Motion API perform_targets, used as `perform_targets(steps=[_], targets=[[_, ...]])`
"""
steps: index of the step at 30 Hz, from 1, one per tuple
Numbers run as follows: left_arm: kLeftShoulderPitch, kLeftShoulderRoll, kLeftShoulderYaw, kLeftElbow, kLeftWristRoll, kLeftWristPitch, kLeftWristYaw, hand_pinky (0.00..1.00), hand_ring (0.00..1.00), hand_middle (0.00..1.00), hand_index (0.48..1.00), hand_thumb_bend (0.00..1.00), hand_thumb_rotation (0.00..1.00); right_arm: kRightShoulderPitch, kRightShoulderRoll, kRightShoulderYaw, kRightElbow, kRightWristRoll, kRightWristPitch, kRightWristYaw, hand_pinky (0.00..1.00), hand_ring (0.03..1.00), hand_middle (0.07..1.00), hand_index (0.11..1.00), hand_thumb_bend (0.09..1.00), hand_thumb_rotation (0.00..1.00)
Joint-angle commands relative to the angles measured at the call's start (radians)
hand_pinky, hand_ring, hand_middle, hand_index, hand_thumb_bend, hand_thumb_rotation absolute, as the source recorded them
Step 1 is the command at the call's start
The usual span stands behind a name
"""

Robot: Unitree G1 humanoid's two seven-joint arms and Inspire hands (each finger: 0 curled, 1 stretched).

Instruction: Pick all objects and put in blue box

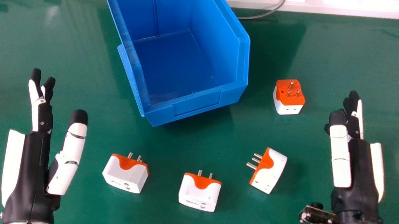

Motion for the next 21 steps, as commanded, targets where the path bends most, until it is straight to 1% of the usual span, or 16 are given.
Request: perform_targets(steps=[1, 3, 4, 5, 6, 8, 10, 13, 15, 18, 19, 21], targets=[[-0.002, 0.015, 0.006, 0.003, 0.038, -0.024, 0.034, 1.00, 1.00, 1.00, 1.000, 0.58, 0.90, -0.016, -0.006, 0.001, -0.021, 0.006, -0.006, 0.001, 0.91, 0.994, 1.000, 0.991, 0.429, 1.00], [-0.004, 0.023, 0.007, 0.014, 0.063, -0.035, 0.057, 1.00, 1.00, 1.00, 1.000, 0.60, 0.90, -0.017, -0.005, 0.000, -0.025, 0.007, -0.001, 0.001, 0.91, 0.994, 1.000, 0.990, 0.430, 1.00], [-0.007, 0.028, 0.008, 0.022, 0.071, -0.042, 0.067, 1.00, 1.00, 1.00, 1.000, 0.60, 0.90, -0.017, -0.006, 0.000, -0.027, 0.008, 0.001, 0.002, 0.91, 0.994, 1.000, 0.989, 0.431, 1.00], [-0.010, 0.033, 0.008, 0.029, 0.074, -0.049, 0.074, 1.00, 1.00, 1.00, 1.000, 0.62, 0.90, -0.017, -0.007, 0.000, -0.029, 0.008, 0.004, 0.004, 0.91, 0.995, 1.000, 0.989, 0.431, 1.00], [-0.012, 0.037, 0.008, 0.037, 0.074, -0.056, 0.080, 1.00, 1.00, 1.00, 1.000, 0.63, 0.91, -0.017, -0.008, 0.000, -0.031, 0.010, 0.006, 0.005, 0.92, 0.997, 1.000, 0.991, 0.427, 1.00], [-0.018, 0.046, 0.007, 0.050, 0.066, -0.073, 0.086, 1.00, 1.00, 1.00, 1.000, 0.64, 0.91, -0.017, -0.011, -0.001, -0.031, 0.010, 0.004, 0.008, 0.92, 0.998, 1.000, 0.991, 0.403, 1.00], [-0.021, 0.050, 0.004, 0.056, 0.059, -0.082, 0.090, 1.00, 1.00, 1.00, 1.000, 0.62, 0.91, -0.017, -0.011, -0.002, -0.031, 0.010, 0.004, 0.010, 0.92, 0.999, 1.000, 0.992, 0.400, 1.00], [-0.020, 0.046, 0.002, 0.050, 0.050, -0.075, 0.089, 1.00, 1.00, 1.00, 1.000, 0.62, 0.91, -0.015, -0.011, -0.001, -0.031, 0.007, 0.001, 0.009, 0.91, 0.996, 1.000, 0.991, 0.430, 1.00], [-0.021, 0.043, 0.003, 0.049, 0.049, -0.073, 0.091, 1.00, 1.00, 1.00, 1.000, 0.63, 0.91, -0.011, -0.013, 0.000, -0.035, 0.001, 0.005, 0.009, 0.91, 0.996, 1.000, 0.989, 0.450, 1.00], [-0.017, 0.038, 0.004, 0.044, 0.052, -0.069, 0.098, 1.00, 1.00, 1.00, 1.000, 0.64, 0.92, 0.000, -0.020, 0.003, -0.037, -0.020, 0.005, 0.004, 0.90, 0.991, 0.999, 0.987, 0.467, 1.00], [-0.015, 0.037, 0.004, 0.043, 0.051, -0.069, 0.100, 1.00, 1.00, 1.00, 1.000, 0.64, 0.92, 0.006, -0.023, 0.005, -0.038, -0.030, 0.005, 0.001, 0.90, 0.993, 1.000, 0.989, 0.462, 1.00], [-0.010, 0.035, 0.003, 0.043, 0.044, -0.069, 0.101, 1.00, 1.00, 1.00, 1.000, 0.63, 0.91, 0.017, -0.028, 0.009, -0.041, -0.052, 0.005, -0.005, 0.91, 0.995, 1.000, 0.986, 0.458, 1.00]])
